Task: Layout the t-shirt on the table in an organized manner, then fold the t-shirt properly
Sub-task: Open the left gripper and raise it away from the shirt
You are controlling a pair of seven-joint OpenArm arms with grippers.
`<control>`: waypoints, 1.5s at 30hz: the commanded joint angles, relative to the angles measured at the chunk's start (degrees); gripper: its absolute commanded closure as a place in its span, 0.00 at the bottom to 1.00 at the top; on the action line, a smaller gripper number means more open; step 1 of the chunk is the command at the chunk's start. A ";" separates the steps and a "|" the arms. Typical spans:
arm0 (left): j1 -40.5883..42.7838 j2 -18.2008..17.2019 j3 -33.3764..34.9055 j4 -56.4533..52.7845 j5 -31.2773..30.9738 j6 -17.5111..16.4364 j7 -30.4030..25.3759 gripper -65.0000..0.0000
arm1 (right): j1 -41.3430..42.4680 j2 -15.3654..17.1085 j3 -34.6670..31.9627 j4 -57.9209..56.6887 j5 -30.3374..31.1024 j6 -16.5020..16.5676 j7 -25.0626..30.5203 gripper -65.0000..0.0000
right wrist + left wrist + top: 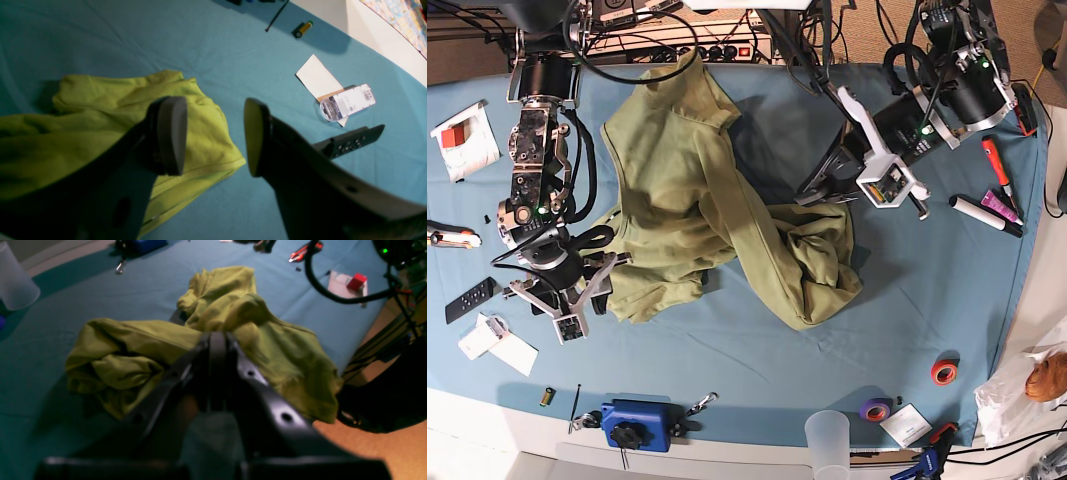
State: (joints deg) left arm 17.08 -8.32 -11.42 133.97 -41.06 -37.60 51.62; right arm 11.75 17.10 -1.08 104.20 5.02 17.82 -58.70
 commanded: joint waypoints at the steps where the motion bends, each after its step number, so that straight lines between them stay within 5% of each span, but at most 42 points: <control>1: 0.07 -0.46 -1.11 1.03 -1.36 0.07 -1.46 1.00 | 1.27 0.55 0.35 1.03 -0.11 -0.28 1.31 0.57; 5: 1.33 -0.28 -5.05 1.03 -6.19 3.56 -1.68 1.00 | 1.27 0.55 0.35 1.03 -0.11 -0.28 1.31 0.57; 14: 1.25 -0.28 -5.64 1.03 -6.38 3.45 -2.14 1.00 | 1.25 0.55 0.35 1.01 -0.11 -0.28 1.29 0.57; 22: 0.85 -0.85 -5.64 1.03 -1.11 -2.32 -7.13 1.00 | 1.27 0.55 0.35 1.03 -0.09 -0.28 1.29 0.57; 27: 1.07 -1.07 -5.64 1.03 -1.86 -2.40 -7.06 1.00 | 1.27 0.55 0.35 1.01 -0.09 -0.28 1.33 0.57; 35: 2.27 -1.03 -5.60 1.03 -14.12 -2.40 -4.15 1.00 | 1.27 0.55 0.35 1.03 -0.09 -0.28 1.55 0.57; 40: 2.23 -1.07 -5.57 1.03 -13.73 -2.40 -8.85 1.00 | 1.27 0.55 0.35 1.03 -0.09 -0.28 1.55 0.57; 43: 1.49 -1.07 -5.57 1.03 -8.00 -2.40 -12.20 1.00 | 1.27 0.52 0.35 1.01 -0.09 -0.31 1.53 0.57; 45: 0.33 -1.05 -5.60 1.03 -2.78 4.70 -12.70 1.00 | 1.25 0.55 0.35 1.03 -0.07 -0.28 1.51 0.57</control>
State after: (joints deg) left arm 17.98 -9.19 -16.93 134.02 -42.63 -32.64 40.86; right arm 11.73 17.10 -1.08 104.20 5.04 17.85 -58.52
